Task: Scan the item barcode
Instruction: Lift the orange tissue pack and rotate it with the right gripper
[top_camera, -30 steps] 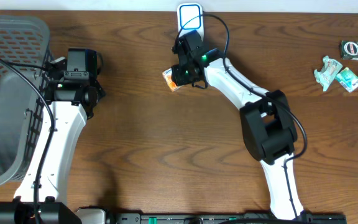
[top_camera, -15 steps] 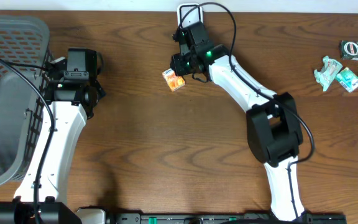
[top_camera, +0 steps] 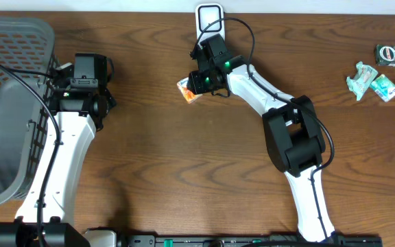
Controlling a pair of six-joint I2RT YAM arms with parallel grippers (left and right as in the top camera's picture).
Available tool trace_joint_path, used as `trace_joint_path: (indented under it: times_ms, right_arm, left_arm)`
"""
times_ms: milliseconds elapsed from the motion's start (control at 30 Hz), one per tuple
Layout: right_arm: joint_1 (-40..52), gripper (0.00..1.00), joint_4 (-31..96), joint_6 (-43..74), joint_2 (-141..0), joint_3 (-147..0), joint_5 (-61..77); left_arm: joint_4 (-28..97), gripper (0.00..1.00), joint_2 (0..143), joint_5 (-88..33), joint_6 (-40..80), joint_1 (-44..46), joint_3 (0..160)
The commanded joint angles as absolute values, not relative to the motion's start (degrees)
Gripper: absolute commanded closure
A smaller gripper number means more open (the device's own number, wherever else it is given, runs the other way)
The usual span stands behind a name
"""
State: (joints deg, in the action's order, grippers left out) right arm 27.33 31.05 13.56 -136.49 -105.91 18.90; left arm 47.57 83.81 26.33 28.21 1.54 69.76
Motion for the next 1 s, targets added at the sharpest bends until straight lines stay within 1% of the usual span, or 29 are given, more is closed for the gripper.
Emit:
trace_joint_path:
  times_ms: [0,100,167,200,233,267,400,467,533,667,700,733,767,800,967]
  right_arm:
    - [27.27,0.69,31.75,13.23,-137.82,-105.84,21.23]
    - [27.05,0.70,31.77,13.23,-137.82,-105.84,25.50]
    - [26.96,0.67,32.23,13.23,-137.82,-105.84,27.86]
    - [26.94,0.60,32.86,13.26,-137.82,-105.84,28.60]
    - [26.94,0.48,33.50,13.26,-137.82,-105.84,28.69]
    - [26.94,0.30,34.20,13.23,-137.82,-105.84,28.60]
    - [26.96,0.29,35.46,13.23,-137.95,-105.84,26.11]
    - [26.98,0.36,35.77,13.23,-137.95,-105.84,25.41]
    - [26.98,0.51,35.83,13.23,-137.95,-105.84,25.41]
    - [26.98,0.69,35.83,13.23,-137.95,-105.84,25.39]
    - [26.98,0.76,35.83,13.23,-137.95,-105.84,25.41]
    - [26.98,0.89,36.01,13.23,-137.95,-105.84,25.43]
    - [26.98,0.97,36.18,13.21,-137.95,-105.84,25.43]
    - [26.98,0.99,36.25,13.23,-137.91,-105.84,25.82]
    - [25.43,0.99,34.76,13.23,-136.11,-105.86,35.20]
  left_arm:
    - [47.72,0.02,84.03,27.68,27.46,1.30,69.60]
    - [47.75,0.02,84.03,27.68,27.46,1.30,69.60]
    - [47.72,0.02,84.03,27.68,27.46,1.30,69.60]
    - [47.72,0.02,84.03,27.68,27.46,1.30,69.60]
    - [47.72,0.02,84.03,27.68,27.46,1.30,69.60]
    - [47.72,0.02,84.03,27.68,27.46,1.30,69.60]
    - [47.72,0.02,84.03,27.68,27.46,1.30,69.60]
    - [47.72,0.02,84.03,27.68,27.46,1.30,69.60]
    - [47.75,0.02,84.03,27.68,27.46,1.30,69.60]
    - [47.75,0.02,84.03,27.68,27.46,1.30,69.60]
    - [47.72,0.02,84.03,27.68,27.46,1.30,69.60]
    - [47.72,0.02,84.03,27.68,27.46,1.30,69.60]
    - [47.72,0.02,84.03,27.68,27.46,1.30,69.60]
    - [47.75,0.02,84.03,27.68,27.46,1.30,69.60]
    - [47.72,0.02,84.03,27.68,27.46,1.30,69.60]
